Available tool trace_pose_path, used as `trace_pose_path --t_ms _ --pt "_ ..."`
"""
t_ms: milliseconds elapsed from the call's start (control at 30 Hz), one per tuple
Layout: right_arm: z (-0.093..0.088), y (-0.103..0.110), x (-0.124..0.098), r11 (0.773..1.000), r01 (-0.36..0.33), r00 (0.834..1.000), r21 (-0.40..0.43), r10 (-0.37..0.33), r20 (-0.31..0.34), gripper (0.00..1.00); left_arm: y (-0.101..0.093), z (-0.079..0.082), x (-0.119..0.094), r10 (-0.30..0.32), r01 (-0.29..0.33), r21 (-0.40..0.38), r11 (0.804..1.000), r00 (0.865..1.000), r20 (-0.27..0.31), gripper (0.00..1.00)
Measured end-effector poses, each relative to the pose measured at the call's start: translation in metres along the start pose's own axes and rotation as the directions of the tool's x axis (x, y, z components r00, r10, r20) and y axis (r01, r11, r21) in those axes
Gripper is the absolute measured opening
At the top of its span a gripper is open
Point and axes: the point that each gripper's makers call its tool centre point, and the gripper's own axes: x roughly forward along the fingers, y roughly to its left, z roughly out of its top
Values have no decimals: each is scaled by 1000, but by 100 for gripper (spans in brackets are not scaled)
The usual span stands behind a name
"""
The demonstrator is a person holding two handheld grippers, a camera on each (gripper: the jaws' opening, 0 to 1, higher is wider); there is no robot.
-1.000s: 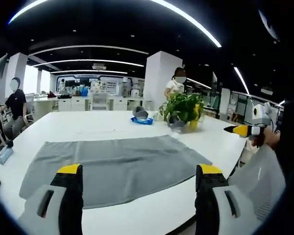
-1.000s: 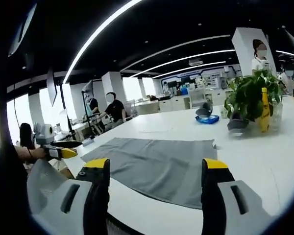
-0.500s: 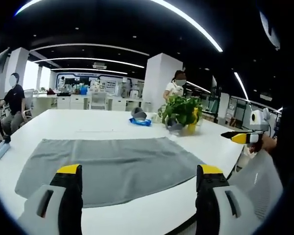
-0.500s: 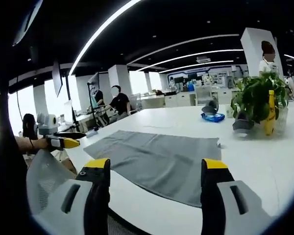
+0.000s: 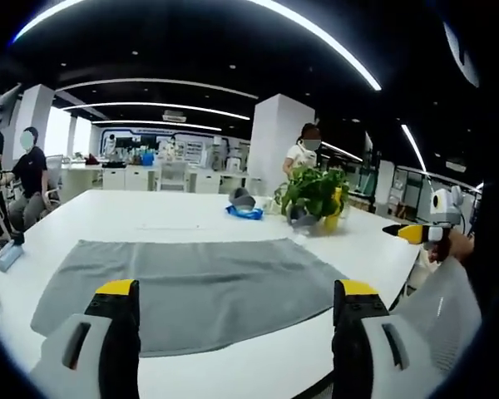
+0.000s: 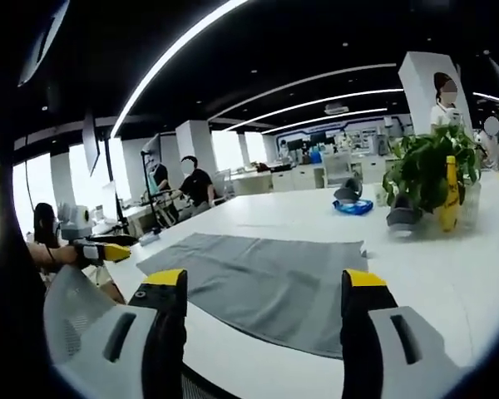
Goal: Fold the towel on the table until its edges align and the towel forms a compact rectangular stack.
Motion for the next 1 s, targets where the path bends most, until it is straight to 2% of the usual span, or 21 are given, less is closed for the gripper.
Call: trace_pose_path --t_ms 33,100,133,267,367,433,467,500,533,567,600,633,667,733,767,900,1000 --pt "0 -2 0 1000 -5 1000 22 5 6 80 -1 3 0 -1 1 4 1000 1000 9 99" --pt "-4 -16 -2 988 23 1000 151 -21 -14 80 -2 8 0 6 -7 19 1000 1000 21 99" --pt "-1 -18 -2 986 12 1000 165 -13 4 78 -4 10 -1 3 -5 34 999 999 33 99" --pt "19 -32 1 999 12 1000 46 -13 15 74 -5 23 -4 4 -6 45 999 998 60 99" --pt "36 -38 3 1000 8 999 20 -9 35 72 -2 41 -4 3 -6 26 1000 995 97 99" --pt "45 -44 3 1000 7 999 -1 -7 50 71 0 53 -1 4 -10 47 999 994 106 99" --pt "48 -45 3 1000 7 999 -22 -6 46 70 1 59 2 8 -19 121 992 995 97 99" --pt "46 -49 3 998 7 1000 -67 -6 12 68 2 63 4 12 -28 190 981 996 85 99" --pt "45 -51 3 996 5 1000 -93 -6 -7 67 -1 69 7 9 -29 280 960 997 73 99" --pt "48 -57 2 994 14 1000 -112 -16 -13 65 -2 70 8 7 -28 297 954 997 71 99" --pt "51 -58 2 994 14 1000 -111 -15 -11 65 -7 79 11 -4 -24 334 942 997 83 99" --pt "57 -62 0 993 11 1000 -114 -11 -5 65 -10 85 13 -19 -15 339 941 995 96 99" --pt "62 -64 0 992 10 1000 -123 -10 -4 65 -13 94 16 -25 -12 317 948 993 114 99" --pt "73 -74 -2 978 19 999 -209 -25 -26 65 -21 107 20 -64 21 293 956 988 137 99" --pt "83 -81 -3 966 29 999 -255 -36 -25 64 -22 115 23 -62 18 297 955 988 141 99" --pt "113 -94 -5 962 24 1000 -271 -25 1 61 -31 141 35 -80 17 350 937 983 165 99" --pt "130 -107 -2 950 30 999 -309 -33 -5 59 -40 151 46 -98 22 415 909 982 163 99"
